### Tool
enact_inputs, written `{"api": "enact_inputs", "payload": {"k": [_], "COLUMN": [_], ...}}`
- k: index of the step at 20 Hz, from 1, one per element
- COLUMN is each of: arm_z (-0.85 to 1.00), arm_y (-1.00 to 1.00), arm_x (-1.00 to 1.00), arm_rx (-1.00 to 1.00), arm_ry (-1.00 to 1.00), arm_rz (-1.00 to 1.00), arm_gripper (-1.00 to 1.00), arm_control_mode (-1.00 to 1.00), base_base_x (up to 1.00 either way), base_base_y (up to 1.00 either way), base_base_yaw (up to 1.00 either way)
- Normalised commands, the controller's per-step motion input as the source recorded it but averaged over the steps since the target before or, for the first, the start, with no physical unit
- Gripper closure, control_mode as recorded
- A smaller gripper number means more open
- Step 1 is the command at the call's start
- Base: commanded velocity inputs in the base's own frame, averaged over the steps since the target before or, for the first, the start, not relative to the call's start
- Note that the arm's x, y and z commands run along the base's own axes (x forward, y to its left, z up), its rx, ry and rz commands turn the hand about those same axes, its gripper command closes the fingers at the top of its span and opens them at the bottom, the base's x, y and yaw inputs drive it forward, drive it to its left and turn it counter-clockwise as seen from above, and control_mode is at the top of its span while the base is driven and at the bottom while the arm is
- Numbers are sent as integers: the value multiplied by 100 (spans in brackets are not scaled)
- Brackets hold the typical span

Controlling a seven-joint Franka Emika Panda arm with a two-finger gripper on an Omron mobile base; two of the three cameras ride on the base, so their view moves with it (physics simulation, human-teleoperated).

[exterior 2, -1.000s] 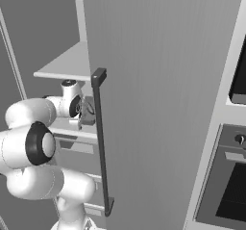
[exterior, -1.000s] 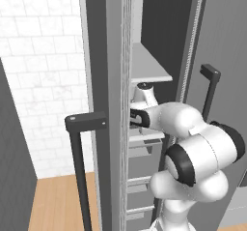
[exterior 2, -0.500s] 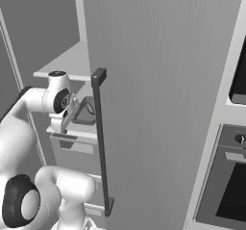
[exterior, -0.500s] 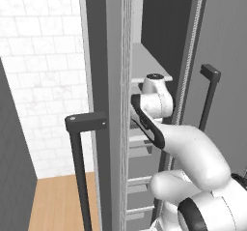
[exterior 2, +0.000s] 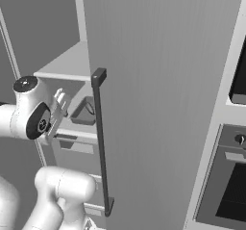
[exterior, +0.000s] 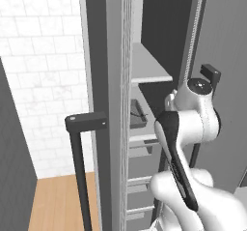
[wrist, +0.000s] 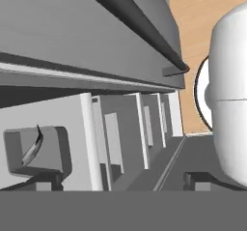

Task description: Take the meat container that has the fish and place it on the second highest rack of the freezer. Then take the vegetable container that has the mushroom and lemon wedge and place it on the highest rack of the freezer.

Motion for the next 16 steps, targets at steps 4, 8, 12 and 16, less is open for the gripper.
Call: {"api": "enact_inputs", "payload": {"k": [4, 8, 12, 16], "arm_z": [10, 0, 0, 0], "arm_y": [-44, -12, -6, 0], "arm_x": [-63, -63, -25, 0], "arm_rx": [0, 0, 0, 0], "arm_ry": [-1, -3, -2, 0], "arm_rz": [3, -1, -1, 0], "arm_gripper": [-100, -100, -100, -100], "arm_control_mode": [-100, -100, 100, 100], "base_base_x": [0, 0, -75, -75], "base_base_y": [0, 0, -44, -97], "base_base_yaw": [0, 0, -8, -30]}}
